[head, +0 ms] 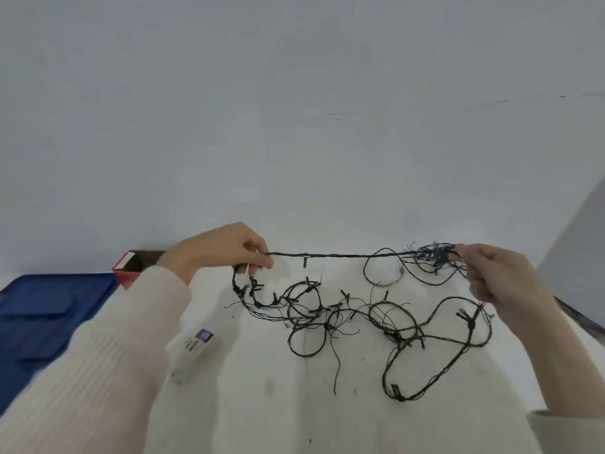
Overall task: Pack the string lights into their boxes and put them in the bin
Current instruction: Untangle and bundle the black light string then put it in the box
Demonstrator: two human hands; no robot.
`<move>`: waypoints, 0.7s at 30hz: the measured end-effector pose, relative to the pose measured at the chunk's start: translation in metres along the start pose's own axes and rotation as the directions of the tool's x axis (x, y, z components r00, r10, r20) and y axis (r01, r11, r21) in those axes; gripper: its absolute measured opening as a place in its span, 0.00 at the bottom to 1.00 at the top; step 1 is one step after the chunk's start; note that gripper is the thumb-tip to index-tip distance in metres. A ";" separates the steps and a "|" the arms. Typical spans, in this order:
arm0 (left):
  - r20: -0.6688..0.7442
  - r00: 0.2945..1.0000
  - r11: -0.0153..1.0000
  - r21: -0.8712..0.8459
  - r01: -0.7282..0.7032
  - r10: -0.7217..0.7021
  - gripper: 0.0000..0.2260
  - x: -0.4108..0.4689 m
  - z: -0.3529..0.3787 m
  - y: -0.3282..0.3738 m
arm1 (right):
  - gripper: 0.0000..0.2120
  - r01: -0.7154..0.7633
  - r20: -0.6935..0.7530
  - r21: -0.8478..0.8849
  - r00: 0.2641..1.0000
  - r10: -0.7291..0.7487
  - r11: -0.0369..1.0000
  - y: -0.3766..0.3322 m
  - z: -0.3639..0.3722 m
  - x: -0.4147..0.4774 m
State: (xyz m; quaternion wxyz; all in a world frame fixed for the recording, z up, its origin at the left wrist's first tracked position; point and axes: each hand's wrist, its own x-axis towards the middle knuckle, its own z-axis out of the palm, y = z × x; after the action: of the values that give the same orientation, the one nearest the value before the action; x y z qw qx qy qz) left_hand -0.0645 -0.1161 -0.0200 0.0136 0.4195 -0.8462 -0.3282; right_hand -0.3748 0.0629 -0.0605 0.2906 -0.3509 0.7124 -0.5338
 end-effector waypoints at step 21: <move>0.143 0.979 0.983 0.093 -0.156 0.142 0.06 0.018 0.031 0.041 | 0.12 0.156 -0.022 0.673 0.981 -0.191 0.723 -0.038 0.014 -0.033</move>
State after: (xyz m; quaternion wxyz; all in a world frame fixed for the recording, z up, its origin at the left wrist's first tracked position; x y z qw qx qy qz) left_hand -0.1141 -0.0947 -0.0256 -0.0414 0.3316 -0.8902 -0.3097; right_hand -0.3374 0.0751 -0.0260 0.3636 -0.3006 0.4285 -0.7706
